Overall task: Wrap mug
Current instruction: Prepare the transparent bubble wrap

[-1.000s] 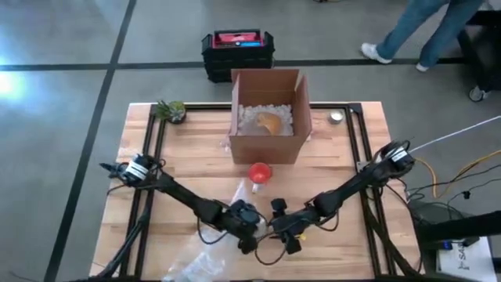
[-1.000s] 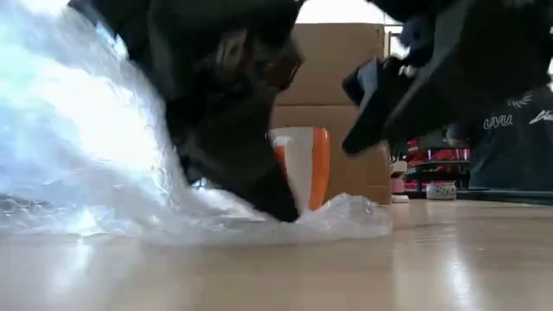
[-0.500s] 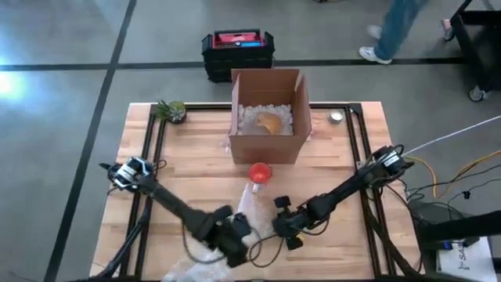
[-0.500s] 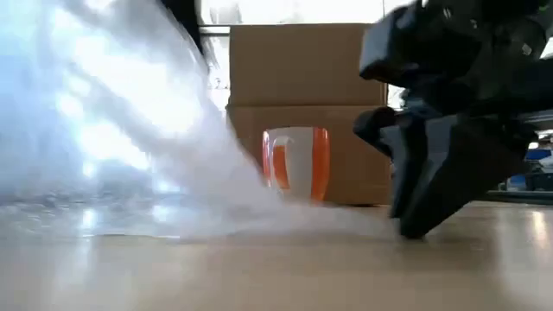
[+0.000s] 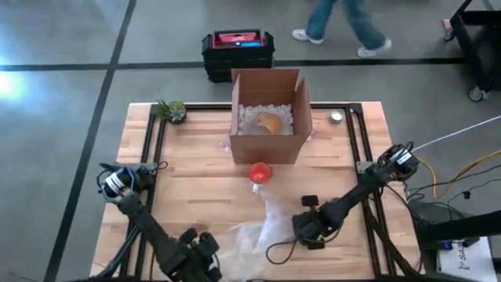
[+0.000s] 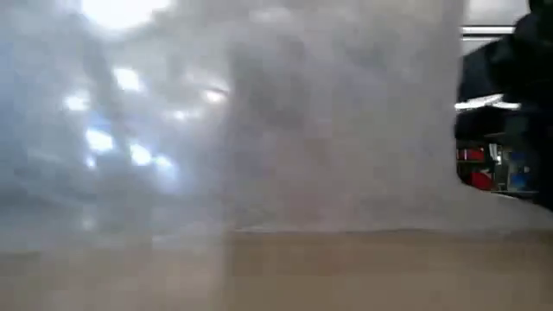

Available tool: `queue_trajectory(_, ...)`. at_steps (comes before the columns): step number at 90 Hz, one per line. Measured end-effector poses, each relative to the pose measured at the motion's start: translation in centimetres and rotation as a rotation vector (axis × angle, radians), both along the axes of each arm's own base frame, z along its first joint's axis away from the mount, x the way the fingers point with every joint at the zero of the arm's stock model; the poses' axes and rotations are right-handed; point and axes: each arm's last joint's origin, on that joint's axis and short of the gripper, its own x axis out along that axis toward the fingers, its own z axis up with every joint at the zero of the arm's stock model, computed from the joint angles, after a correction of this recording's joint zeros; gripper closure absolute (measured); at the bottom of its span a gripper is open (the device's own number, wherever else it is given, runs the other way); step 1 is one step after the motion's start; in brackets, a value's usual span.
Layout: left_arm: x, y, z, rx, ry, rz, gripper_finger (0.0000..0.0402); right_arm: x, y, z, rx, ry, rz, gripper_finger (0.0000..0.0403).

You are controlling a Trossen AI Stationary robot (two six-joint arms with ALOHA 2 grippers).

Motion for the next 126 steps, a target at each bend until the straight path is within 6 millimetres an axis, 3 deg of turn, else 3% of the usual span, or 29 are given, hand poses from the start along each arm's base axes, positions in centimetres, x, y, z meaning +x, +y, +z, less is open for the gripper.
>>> queue_trajectory(14,-0.4,-0.1,-1.3,-0.015,-0.006,0.017,0.0381,-2.0,0.5,0.8,-0.003,0.092,-0.137,0.04)
queue_trajectory(28,-0.6,0.3,-2.6,0.01,-0.002,0.006,0.0381,-3.4,1.6,1.3,-0.022,0.096,-0.151,0.0401)
queue_trajectory(46,-1.7,4.1,-5.9,0.217,0.118,0.046,0.0381,-4.2,2.5,1.3,-0.03,0.073,-0.182,0.04)
queue_trajectory(57,-2.6,6.8,-6.6,0.349,0.214,0.106,0.0381,-4.4,2.9,1.4,-0.03,0.051,-0.195,0.0396)
queue_trajectory(63,-2.8,7.8,-6.1,0.383,0.251,0.122,0.0381,-4.5,2.8,1.5,-0.04,0.053,-0.201,0.0389)
queue_trajectory(75,-3.0,8.2,-3.1,0.357,0.173,0.123,0.0381,-4.8,2.4,2.3,-0.069,0.041,-0.201,0.0363)
queue_trajectory(91,-3.4,7.8,0.2,0.273,0.072,0.09,0.0381,-4.9,2.1,5.0,-0.025,0.008,-0.193,0.0296)
queue_trajectory(110,-4.0,7.9,1.1,0.252,0.042,0.042,0.0381,-5.2,2.0,10.4,0.143,-0.094,-0.077,0.0222)
queue_trajectory(119,-3.6,7.6,0.9,0.236,-0.014,0.008,0.0381,-4.9,0.9,12.1,0.025,-0.33,-0.052,0.0205)
queue_trajectory(126,-2.9,7.0,0.7,0.202,-0.097,-0.031,0.0381,-4.5,0.3,12.1,-0.048,-0.437,-0.025,0.0198)
